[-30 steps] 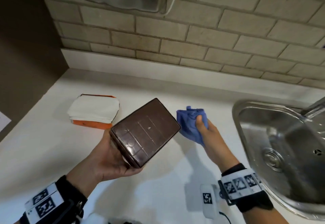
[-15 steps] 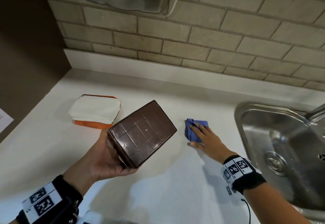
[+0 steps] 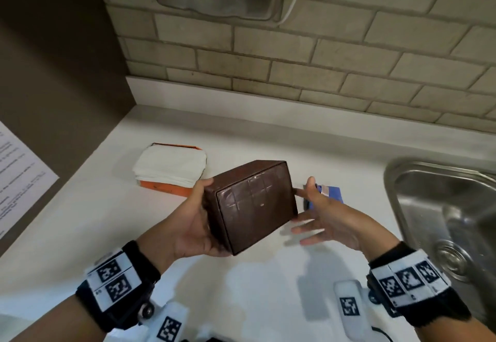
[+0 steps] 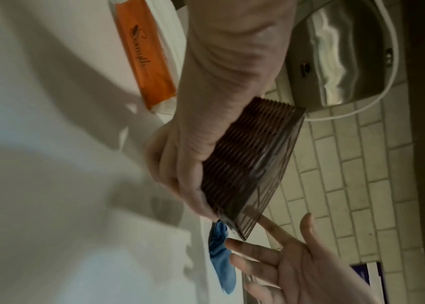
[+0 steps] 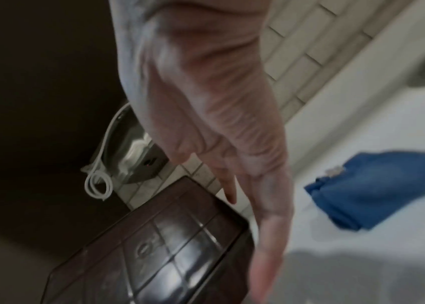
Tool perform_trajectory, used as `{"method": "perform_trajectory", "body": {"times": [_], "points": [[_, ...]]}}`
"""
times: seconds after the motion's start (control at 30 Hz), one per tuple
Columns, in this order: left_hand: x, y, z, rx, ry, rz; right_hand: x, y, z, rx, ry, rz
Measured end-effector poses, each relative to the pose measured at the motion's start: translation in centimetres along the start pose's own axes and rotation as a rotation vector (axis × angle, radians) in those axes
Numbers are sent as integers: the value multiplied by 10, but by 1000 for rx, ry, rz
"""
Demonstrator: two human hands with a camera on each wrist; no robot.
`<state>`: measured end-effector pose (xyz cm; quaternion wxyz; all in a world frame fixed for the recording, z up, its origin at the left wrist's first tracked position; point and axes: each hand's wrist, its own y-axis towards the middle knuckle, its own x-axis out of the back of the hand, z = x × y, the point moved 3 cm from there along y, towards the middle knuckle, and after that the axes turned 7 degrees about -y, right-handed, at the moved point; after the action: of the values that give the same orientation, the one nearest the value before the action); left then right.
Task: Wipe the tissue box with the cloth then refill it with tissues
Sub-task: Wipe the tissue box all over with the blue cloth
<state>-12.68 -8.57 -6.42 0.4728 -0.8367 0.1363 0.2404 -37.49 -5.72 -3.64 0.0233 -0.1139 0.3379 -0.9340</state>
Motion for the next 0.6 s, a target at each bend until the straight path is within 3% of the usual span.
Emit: {"method": "perform_trajectory", "body": {"times": [0.07, 0.2, 0.37, 0.6], "points": [[0, 1, -3, -15, 58, 9, -5, -2, 5, -53, 109, 84], [5, -2, -10, -39, 167, 35, -8, 4, 3, -34, 322, 112], [4, -12, -16, -81, 285, 108, -8, 5, -1, 82, 549, 153], [-12, -4, -17, -258, 98, 80, -7, 8, -12, 212, 466, 85]]}}
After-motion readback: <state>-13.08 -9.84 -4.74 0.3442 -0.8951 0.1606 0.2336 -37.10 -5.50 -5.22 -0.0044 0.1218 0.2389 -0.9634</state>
